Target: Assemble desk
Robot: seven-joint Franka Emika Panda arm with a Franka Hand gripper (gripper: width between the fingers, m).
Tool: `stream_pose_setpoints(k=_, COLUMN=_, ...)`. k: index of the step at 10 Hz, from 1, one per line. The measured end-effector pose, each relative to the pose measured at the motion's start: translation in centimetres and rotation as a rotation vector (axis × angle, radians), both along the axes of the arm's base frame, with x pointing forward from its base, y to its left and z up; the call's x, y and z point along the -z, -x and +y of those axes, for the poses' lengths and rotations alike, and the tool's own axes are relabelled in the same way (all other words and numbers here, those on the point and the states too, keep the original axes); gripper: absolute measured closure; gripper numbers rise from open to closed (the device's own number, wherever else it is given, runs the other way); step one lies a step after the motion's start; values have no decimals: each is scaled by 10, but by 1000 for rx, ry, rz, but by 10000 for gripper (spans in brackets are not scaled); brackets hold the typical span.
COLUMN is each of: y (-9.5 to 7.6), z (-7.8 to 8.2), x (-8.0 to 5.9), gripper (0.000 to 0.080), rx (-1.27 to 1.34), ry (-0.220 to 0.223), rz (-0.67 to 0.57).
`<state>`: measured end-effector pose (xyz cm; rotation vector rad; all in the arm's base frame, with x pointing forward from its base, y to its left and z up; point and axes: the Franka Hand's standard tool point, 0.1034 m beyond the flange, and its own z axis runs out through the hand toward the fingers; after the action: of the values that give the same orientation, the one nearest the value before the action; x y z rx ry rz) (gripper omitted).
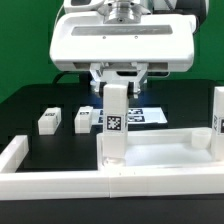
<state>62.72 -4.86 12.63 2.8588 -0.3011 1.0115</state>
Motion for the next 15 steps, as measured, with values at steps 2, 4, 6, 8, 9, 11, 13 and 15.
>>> stream_pose_setpoints(k=2, y=1, z=-4, x=0, gripper=509, rx=5, ry=-4, rz=11)
stream_pose_setpoints(k=4, y=1, z=-4, x=1, gripper=386, rx=5, ry=-4, rz=13)
stream_pose_setpoints(k=6, y=1, z=-4, x=1, gripper=222, rx=5, ry=-4, rz=14)
stream_pose_setpoints(k=8, y=2, z=-4, x=2, gripper=154, rx=5, ry=-4, rz=15)
stream_pose_setpoints(k=9, y=2, z=-4, x=2, gripper=154, rx=5, ry=-4, rz=15)
stream_pose_setpoints(k=11, y=2, z=-4, x=2, gripper=151, rx=5, ry=-4, rz=15)
stream_pose_setpoints(k=13, y=4, z=-12, x=2, gripper=151, rx=-21, ry=-24, rz=122)
stream_pose_setpoints(k=15, y=3, z=-26, x=-11, gripper=151, rx=-24, ry=-80, rz=213)
